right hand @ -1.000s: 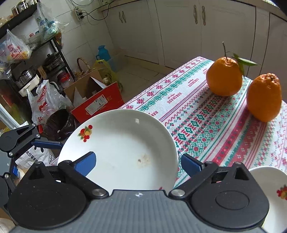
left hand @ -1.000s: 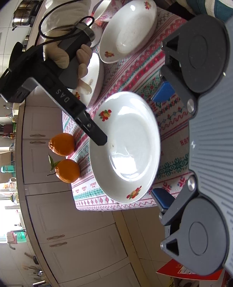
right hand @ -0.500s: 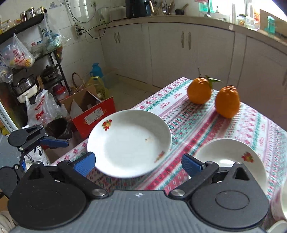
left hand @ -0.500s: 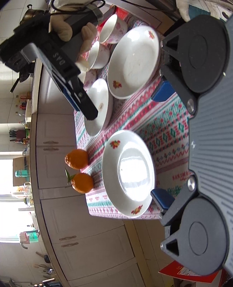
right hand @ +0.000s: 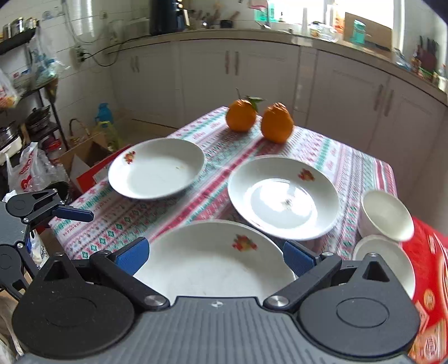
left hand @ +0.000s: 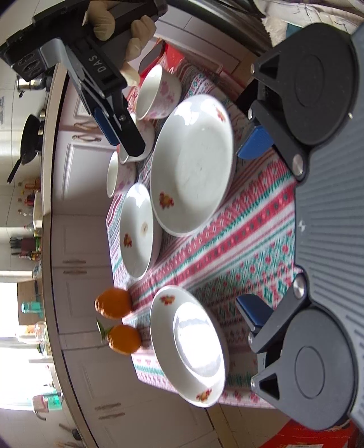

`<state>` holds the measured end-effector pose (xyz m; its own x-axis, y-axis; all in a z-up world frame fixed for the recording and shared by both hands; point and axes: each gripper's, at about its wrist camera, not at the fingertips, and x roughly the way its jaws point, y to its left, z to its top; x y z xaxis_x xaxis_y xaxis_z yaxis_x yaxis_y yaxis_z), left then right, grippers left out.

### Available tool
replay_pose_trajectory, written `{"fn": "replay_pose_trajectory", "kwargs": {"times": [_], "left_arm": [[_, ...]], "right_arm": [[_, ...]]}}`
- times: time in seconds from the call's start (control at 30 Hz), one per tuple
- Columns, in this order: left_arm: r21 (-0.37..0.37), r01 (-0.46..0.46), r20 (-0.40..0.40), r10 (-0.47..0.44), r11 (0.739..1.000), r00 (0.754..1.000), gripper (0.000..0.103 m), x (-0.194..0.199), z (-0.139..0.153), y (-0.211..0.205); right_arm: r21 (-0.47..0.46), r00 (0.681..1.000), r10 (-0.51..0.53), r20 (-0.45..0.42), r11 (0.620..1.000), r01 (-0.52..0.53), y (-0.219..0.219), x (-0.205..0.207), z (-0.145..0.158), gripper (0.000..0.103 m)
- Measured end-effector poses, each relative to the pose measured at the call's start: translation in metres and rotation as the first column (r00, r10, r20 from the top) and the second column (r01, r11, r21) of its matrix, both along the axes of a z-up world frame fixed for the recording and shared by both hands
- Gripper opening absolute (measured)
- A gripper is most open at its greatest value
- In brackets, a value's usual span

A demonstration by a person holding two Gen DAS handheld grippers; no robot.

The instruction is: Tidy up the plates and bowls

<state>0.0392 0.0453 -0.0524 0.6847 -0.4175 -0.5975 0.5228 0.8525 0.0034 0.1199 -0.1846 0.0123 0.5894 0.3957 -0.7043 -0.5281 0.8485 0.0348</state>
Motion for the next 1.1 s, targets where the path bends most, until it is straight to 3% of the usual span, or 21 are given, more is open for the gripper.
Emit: {"fn": "replay_pose_trajectory", "kwargs": {"times": [0.27, 0.93, 1.1], "left_arm": [[0.020, 0.082, -0.024, -0.081, 0.996, 0.996, 0.102, 0.000, -0.014, -0.028], [-0.016, 0.169, -0.056, -0.170, 0.985, 0.984, 0.101, 0.022, -0.026, -0.054], [-0.022, 0.172, -0.065, -0.173, 0.985, 0.983, 0.100, 0.025, -0.028, -0.056]], "right_arm": [[0.038, 0.994, -0.067, -0.090, 0.997, 0.070, -0.031, 0.004, -0.021, 0.103], [0.009, 0.965, -0.008, -0.263, 1.000, 0.011, -0.030, 0.060, -0.053, 0.101], [-0.001, 0.956, 0.022, -0.293, 1.000, -0.023, -0.026, 0.071, -0.059, 0.091]]}}
